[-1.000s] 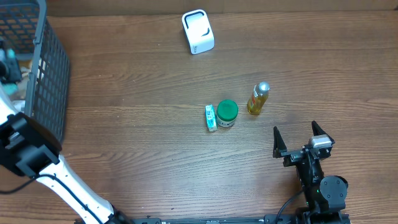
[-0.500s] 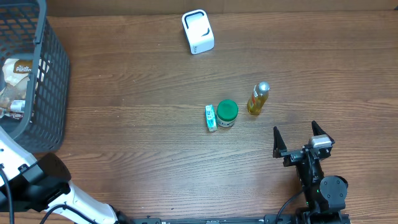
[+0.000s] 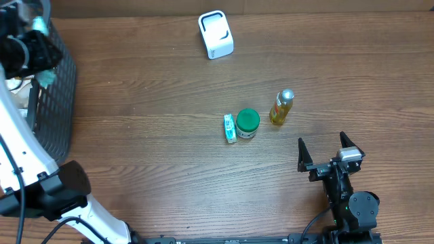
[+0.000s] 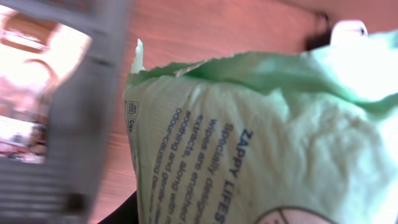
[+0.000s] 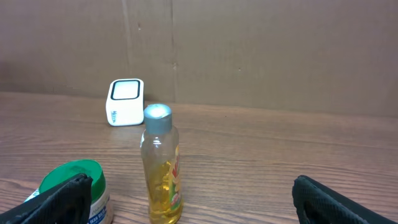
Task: Scan the item barcode
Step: 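Lift the wipes pack out and carry it beside the Kleenex pack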
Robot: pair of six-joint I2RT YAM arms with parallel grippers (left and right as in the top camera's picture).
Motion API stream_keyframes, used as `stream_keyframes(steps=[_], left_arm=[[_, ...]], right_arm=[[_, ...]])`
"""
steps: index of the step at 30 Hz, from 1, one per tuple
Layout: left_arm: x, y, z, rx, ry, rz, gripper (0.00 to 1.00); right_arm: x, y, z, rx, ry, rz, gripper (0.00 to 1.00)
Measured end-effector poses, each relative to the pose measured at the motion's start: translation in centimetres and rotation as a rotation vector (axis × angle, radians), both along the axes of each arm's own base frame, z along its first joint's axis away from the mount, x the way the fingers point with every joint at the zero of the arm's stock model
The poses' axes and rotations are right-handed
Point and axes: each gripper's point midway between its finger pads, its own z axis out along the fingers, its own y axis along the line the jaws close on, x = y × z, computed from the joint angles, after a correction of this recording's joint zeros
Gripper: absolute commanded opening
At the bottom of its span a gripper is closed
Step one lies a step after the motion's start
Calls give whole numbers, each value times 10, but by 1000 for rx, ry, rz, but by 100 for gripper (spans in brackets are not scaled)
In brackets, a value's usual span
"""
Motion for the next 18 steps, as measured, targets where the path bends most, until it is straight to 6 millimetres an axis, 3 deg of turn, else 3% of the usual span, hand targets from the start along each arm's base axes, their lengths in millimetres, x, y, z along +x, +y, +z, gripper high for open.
stream_keyframes(steps=[9,11,14,18], left_arm=[[3,-88,-14,-26,82,-211,33],[5,-109,-22,-26,103,-261,37],[10,-139,-43,-21,150,-315,40],[12,-180,-86,-7,231,-368,40]], right_arm=[[0,0,0,0,0,0,100],[0,0,0,0,0,0,100],[0,0,0,0,0,0,100],[0,0,0,0,-1,-1,100]])
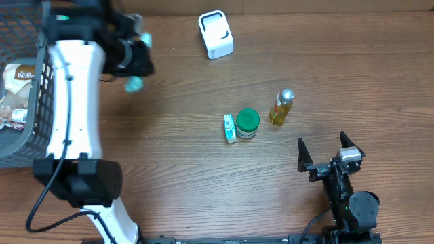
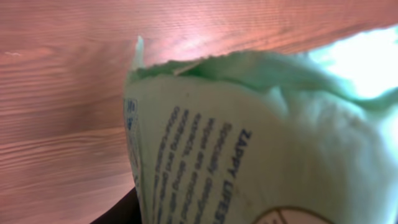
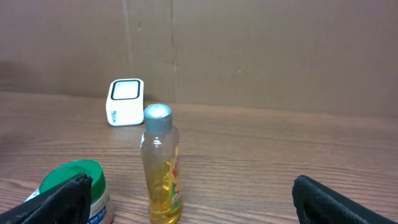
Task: Scan the item barcode
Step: 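Lift the wipes pack out and carry it beside the Kleenex pack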
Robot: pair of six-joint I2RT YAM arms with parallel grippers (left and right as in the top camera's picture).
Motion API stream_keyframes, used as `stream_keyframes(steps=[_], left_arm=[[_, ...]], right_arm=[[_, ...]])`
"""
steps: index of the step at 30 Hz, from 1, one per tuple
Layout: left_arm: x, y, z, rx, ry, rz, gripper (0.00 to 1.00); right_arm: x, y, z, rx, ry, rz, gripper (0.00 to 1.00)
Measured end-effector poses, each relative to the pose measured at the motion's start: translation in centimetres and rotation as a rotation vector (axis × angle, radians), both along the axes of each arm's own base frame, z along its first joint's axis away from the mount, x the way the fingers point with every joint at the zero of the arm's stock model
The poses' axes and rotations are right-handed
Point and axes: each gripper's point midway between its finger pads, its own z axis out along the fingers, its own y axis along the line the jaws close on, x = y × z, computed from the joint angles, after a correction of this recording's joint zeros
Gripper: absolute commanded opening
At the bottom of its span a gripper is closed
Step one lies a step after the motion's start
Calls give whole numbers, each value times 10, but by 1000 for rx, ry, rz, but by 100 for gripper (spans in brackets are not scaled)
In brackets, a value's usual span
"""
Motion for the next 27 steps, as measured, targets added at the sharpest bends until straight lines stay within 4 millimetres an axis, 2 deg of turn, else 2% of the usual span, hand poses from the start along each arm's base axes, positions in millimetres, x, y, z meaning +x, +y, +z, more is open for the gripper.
stream_keyframes(steps=[6,7,8,11,16,20,24,27], left_arm=[[-16,-65,-72,25,105,-97,39],[-19,-76,-84,35,114,-111,36],[-21,-83,-94,50,115,-115,28],[-33,-101,-128,110,133,-103,24],[-55,-110,-176,205,158,-7,26],[-64,-106,-198,242,164,74,42],[-67,-100,-205,258,169,121,58],[-65,-99,-205,260,161,138,60]], right_arm=[[0,0,0,0,0,2,100],[0,0,0,0,1,1,100],[0,0,0,-1,2,1,100],[0,0,0,-1,1,1,100],[0,0,0,0,1,1,100],[0,0,0,0,1,1,100],[0,0,0,-1,1,1,100],[0,0,0,-1,1,1,100]])
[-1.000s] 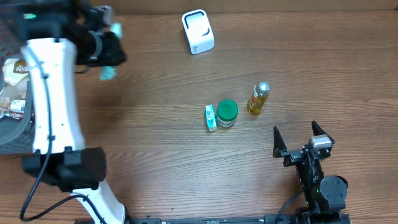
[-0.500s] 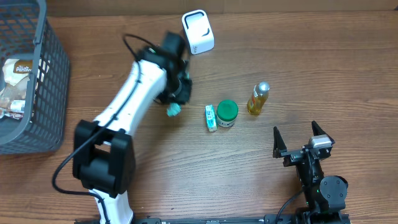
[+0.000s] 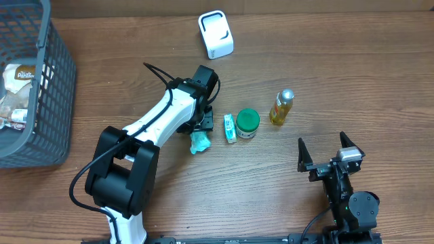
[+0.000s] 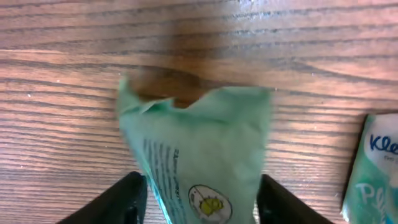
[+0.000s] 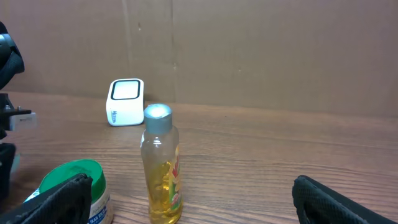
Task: Scan the item barcode
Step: 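Lift the wipes pack out and carry it beside the Kleenex pack, then lower the wipes pack onto the table left of the Kleenex pack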
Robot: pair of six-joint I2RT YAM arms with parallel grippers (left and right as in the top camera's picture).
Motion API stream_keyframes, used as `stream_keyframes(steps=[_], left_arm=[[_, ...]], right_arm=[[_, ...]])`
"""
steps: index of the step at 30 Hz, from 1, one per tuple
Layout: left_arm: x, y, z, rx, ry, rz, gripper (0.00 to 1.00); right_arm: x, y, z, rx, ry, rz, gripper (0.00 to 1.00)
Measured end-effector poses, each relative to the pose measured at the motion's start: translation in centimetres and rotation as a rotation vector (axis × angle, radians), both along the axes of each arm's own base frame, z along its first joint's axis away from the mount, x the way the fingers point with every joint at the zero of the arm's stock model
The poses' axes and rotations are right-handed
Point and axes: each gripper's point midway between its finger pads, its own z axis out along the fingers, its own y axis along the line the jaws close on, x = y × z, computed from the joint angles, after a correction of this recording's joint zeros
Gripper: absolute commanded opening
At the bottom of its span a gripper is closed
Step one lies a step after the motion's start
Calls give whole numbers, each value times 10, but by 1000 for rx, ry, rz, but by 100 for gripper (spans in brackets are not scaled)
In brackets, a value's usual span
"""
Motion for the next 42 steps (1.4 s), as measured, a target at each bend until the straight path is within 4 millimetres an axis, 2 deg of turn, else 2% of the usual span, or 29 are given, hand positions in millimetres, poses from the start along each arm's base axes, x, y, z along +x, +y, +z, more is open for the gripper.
stream_keyframes(steps=[12,17,19,20,23,26,36,39,42], left_arm=[[5,-4,1,-54,-4,22,59],[9,-2,3,-152,31,67,45],[10,-4,6,-208,47,80,54],[10,-6,7,-237,57,84,54],[9,-12,11,-321,87,94,47],[5,-21,14,-374,106,65,27],[-16,-30,15,-382,181,19,16],[-18,-28,14,-364,187,21,4],[-18,-27,13,-358,183,17,4]], right_arm=[[0,0,0,0,0,0,100],[0,0,0,0,0,0,100],[0,0,0,0,0,0,100],[0,0,0,1,0,0,100],[0,0,0,0,0,0,100],[0,0,0,0,0,0,100],[0,0,0,0,0,0,100],[0,0,0,0,0,0,100],[0,0,0,0,0,0,100]])
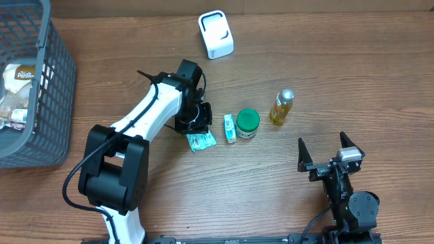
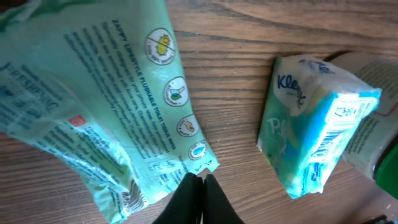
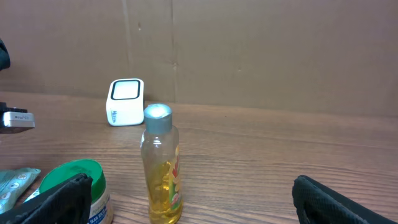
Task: Scan the item barcode
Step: 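Lower the wipes pack onto the table left of the Kleenex pack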
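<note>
A green wipes packet (image 1: pixel 201 140) lies flat on the table, printed side up, and fills the left of the left wrist view (image 2: pixel 106 106). My left gripper (image 1: pixel 195 127) (image 2: pixel 198 186) hovers just at its edge, fingers shut together with nothing between them. The white scanner (image 1: pixel 215 34) (image 3: pixel 125 102) stands at the back of the table. My right gripper (image 1: pixel 330 152) (image 3: pixel 189 196) rests open near the front right, holding nothing.
Right of the packet sit a blue tissue pack (image 1: pixel 230 127) (image 2: pixel 311 137), a green-lidded jar (image 1: pixel 247 124) (image 3: pixel 71 180) and a bottle of yellow oil (image 1: pixel 281 107) (image 3: pixel 160 165). A grey basket (image 1: pixel 57 81) with more items stands at the far left.
The packet stood crumpled between my left gripper's open fingers; now it lies flat on the table. The fingers have shut empty and the wrist has shifted slightly back and left.
My left gripper held the green packet at the basket. Then it held it over the table's back left. Then it was at the middle beside the tissue pack with fingers apart around the packet. Now the packet lies free. The right arm stayed still.
</note>
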Robot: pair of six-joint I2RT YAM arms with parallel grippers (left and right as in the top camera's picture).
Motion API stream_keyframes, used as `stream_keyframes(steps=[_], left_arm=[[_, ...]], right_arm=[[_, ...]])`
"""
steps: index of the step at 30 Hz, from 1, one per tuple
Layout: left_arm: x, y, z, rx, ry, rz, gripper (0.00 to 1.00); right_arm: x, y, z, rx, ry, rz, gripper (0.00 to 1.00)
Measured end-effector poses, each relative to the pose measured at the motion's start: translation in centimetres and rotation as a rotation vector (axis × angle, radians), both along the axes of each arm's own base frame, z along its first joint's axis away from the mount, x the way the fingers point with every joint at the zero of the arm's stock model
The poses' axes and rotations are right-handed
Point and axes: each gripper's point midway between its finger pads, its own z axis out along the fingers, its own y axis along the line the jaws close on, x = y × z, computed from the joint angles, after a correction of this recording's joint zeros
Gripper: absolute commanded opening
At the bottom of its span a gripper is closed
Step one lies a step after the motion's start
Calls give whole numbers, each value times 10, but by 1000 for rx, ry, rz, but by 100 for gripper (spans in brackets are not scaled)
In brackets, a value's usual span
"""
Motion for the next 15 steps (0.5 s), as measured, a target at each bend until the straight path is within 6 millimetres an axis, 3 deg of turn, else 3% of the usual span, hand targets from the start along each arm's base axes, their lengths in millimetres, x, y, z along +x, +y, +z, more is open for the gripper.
stream_keyframes(steps=[6,15], left_arm=[[-1,5,-2,27,-4,-14,31],[-9,14,-8,166,-18,-62,38]], right_arm=[[0,0,0,0,0,0,100],[0,0,0,0,0,0,100]])
